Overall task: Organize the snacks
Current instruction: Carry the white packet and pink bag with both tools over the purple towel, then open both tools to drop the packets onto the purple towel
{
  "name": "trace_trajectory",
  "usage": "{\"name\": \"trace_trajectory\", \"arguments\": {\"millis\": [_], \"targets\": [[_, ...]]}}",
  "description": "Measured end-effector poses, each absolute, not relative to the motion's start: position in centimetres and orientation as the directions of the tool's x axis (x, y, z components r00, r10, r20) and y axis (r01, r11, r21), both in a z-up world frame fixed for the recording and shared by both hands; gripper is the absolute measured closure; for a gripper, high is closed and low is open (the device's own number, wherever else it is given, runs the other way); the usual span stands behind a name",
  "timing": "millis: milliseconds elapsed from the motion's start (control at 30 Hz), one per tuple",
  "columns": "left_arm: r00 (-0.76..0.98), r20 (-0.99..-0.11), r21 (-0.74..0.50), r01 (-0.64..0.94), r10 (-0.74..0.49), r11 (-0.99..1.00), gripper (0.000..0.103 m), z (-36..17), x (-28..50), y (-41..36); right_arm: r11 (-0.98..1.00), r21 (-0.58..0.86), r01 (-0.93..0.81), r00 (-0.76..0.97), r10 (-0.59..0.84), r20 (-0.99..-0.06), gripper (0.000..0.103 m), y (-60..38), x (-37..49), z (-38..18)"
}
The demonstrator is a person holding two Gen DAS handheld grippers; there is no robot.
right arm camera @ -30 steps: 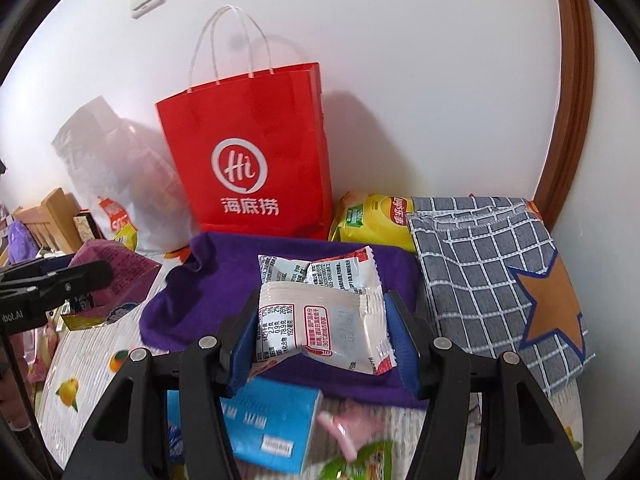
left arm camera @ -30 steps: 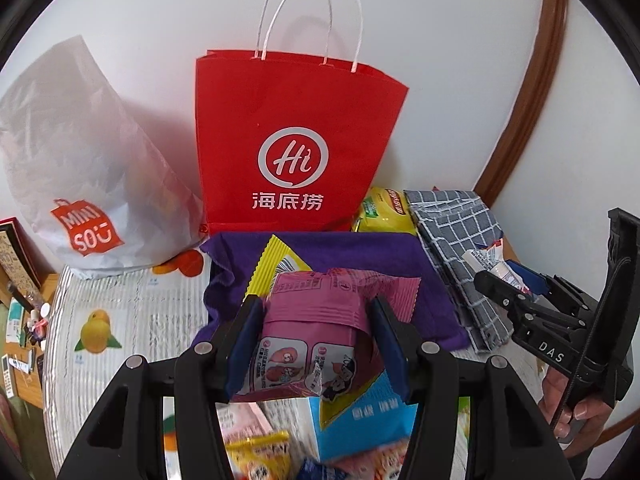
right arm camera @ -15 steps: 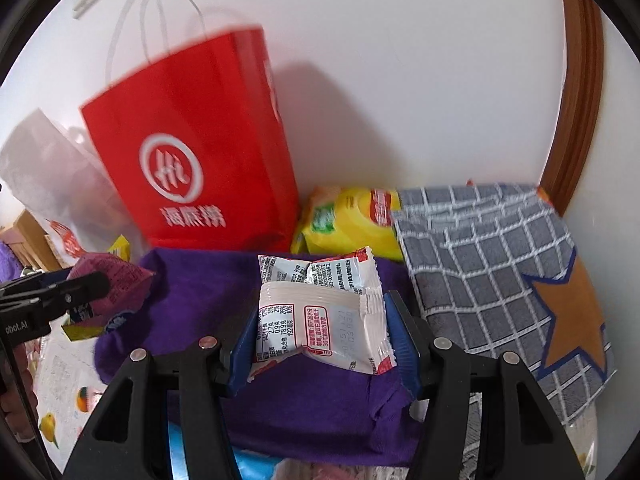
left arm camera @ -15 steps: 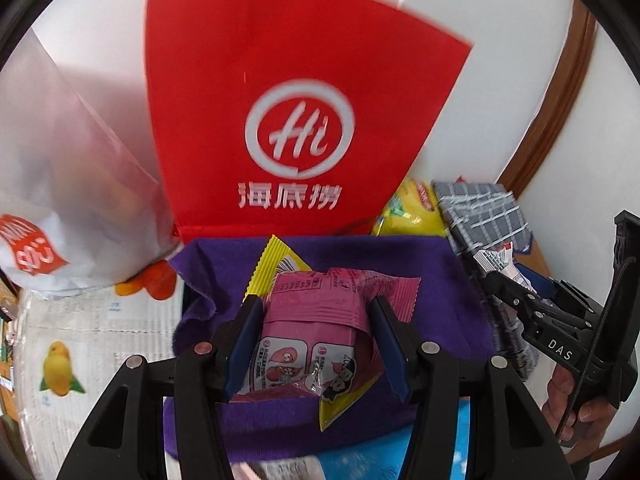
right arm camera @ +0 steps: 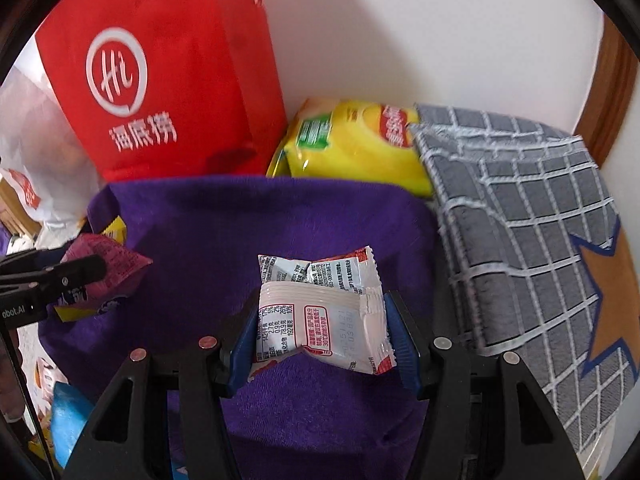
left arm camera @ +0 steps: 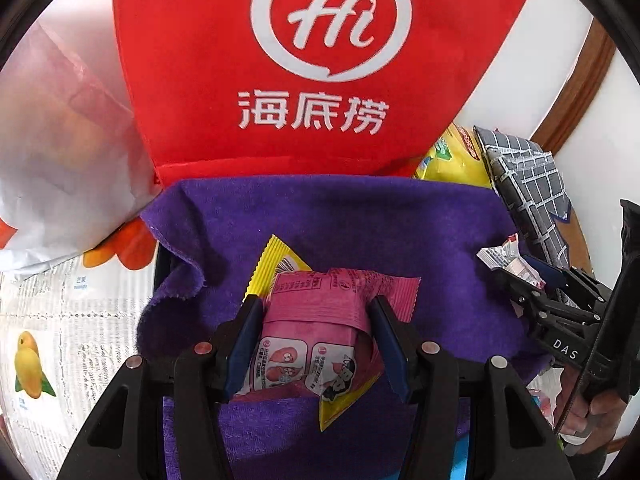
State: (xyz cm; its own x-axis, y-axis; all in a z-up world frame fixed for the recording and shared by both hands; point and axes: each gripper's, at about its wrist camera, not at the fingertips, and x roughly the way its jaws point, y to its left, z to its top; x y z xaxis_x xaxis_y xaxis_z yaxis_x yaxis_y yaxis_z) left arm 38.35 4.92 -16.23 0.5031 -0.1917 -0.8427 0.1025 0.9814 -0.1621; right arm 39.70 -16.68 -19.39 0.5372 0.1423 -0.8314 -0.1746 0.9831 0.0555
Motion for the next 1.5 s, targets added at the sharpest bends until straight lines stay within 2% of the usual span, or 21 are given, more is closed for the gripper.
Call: {"name": "trace_trajectory", "arguments": {"millis": [933,1433,1500], "targets": [[0.497,-0.848,-0.154,0.102,-0.185,0.983,0.048,-16.4,38.4,4.7,0.979,0.028,-0.204,0.486,0.126,-0.865,0.043,-15.8,40.2,-20.4],[0.498,-0.846,-0.16,0.1,-0.188,0.982,0.048,-15.8,38.0,4.9,0.978,0.006,-0.206,0.489,0.109,-0.866,0.035,-15.2,39.4,-19.2],[0.498,-0.847,-0.157,0.102,-0.187,0.982,0.038,-15.6,38.0,4.8,0.978,0.016,-0.209,0.49,0.119,-0.864,0.029,-15.2,39.4,-18.8]]}}
